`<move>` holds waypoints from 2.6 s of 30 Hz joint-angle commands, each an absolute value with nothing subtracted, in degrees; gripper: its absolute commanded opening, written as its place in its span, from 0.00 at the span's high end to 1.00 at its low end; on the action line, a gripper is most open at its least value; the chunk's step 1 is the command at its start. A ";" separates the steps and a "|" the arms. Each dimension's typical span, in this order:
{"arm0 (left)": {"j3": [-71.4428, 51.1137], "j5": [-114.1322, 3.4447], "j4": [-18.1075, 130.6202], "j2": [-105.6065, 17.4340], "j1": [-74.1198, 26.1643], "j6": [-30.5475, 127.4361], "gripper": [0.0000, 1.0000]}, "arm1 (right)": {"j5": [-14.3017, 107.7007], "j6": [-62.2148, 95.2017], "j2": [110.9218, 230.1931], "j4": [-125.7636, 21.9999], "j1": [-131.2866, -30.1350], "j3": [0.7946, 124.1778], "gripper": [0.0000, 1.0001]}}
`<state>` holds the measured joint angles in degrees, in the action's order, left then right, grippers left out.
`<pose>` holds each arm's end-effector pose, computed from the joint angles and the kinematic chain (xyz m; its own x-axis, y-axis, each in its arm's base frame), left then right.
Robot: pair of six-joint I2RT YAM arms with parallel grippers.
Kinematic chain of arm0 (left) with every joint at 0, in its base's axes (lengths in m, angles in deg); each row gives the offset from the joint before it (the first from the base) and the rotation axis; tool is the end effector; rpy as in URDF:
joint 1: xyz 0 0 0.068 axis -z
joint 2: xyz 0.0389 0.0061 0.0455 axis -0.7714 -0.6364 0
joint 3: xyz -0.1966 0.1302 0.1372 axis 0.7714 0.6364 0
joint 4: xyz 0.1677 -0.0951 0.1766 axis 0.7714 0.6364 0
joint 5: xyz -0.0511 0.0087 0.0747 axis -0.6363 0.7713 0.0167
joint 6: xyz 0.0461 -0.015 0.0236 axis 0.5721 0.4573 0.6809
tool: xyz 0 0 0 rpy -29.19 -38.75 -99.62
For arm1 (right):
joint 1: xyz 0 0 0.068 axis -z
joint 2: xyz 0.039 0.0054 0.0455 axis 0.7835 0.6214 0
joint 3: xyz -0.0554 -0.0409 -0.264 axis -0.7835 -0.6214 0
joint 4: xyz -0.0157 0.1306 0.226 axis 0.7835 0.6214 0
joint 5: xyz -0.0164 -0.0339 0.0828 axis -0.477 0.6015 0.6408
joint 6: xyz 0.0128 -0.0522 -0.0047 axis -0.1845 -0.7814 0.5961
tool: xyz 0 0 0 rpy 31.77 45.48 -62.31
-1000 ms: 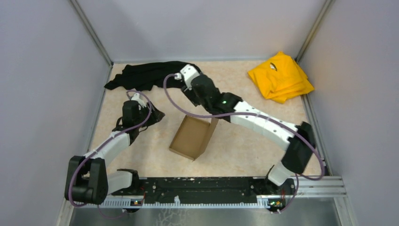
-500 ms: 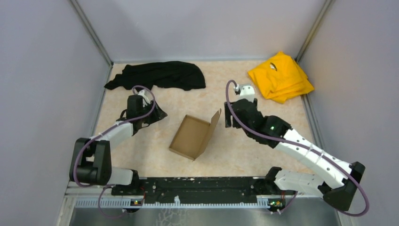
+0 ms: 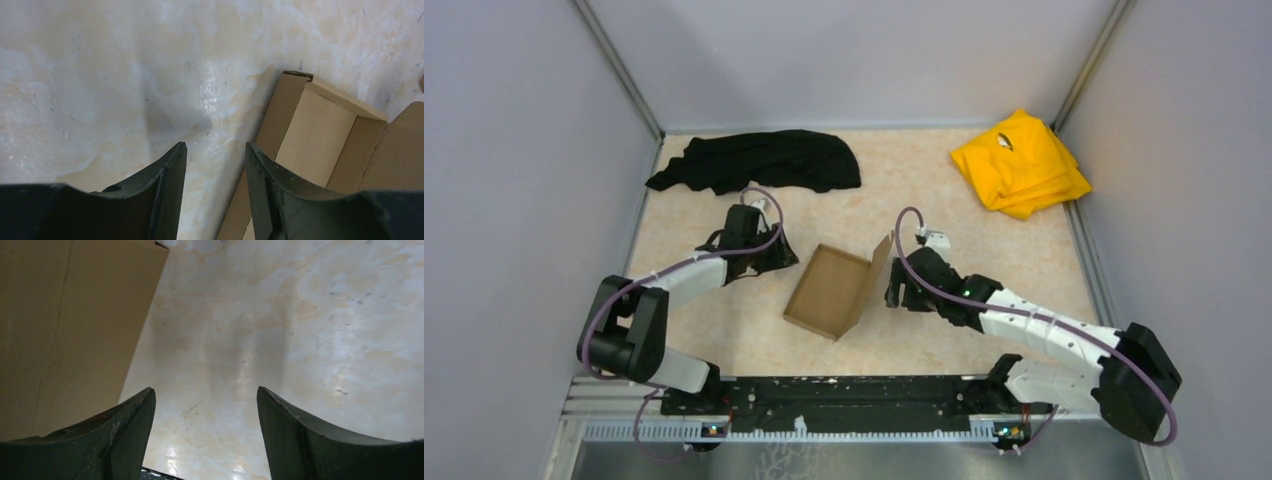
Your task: Fold the paper box
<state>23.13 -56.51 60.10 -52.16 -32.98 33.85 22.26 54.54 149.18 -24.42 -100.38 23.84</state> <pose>0.2671 -0.0903 0.1675 -0.7977 -0.2048 -0.5673 0.0586 0.9098 -0.4108 0.1423 0.1470 0.2183 -0.7848 0.1287 -0.6062 -0.0652 0.9556 0.2874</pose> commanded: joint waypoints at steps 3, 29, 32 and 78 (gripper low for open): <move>24.83 -52.37 63.11 -50.65 -30.46 34.32 0.47 | 34.42 60.86 157.32 -46.55 -97.95 22.14 0.27; 29.12 -47.61 65.14 -47.04 -18.15 27.89 0.48 | 56.89 56.17 184.19 -60.51 -83.88 40.41 0.29; 30.02 -45.35 65.37 -45.02 -16.11 26.31 0.48 | 60.67 54.49 187.90 -60.52 -80.81 45.56 0.31; 16.72 -39.38 59.46 -59.44 7.97 18.96 0.48 | 29.00 58.05 137.22 -29.82 -75.54 12.48 0.31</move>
<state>15.61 -40.91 59.73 -62.15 7.59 19.32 32.62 53.71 135.50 -23.70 -75.46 13.83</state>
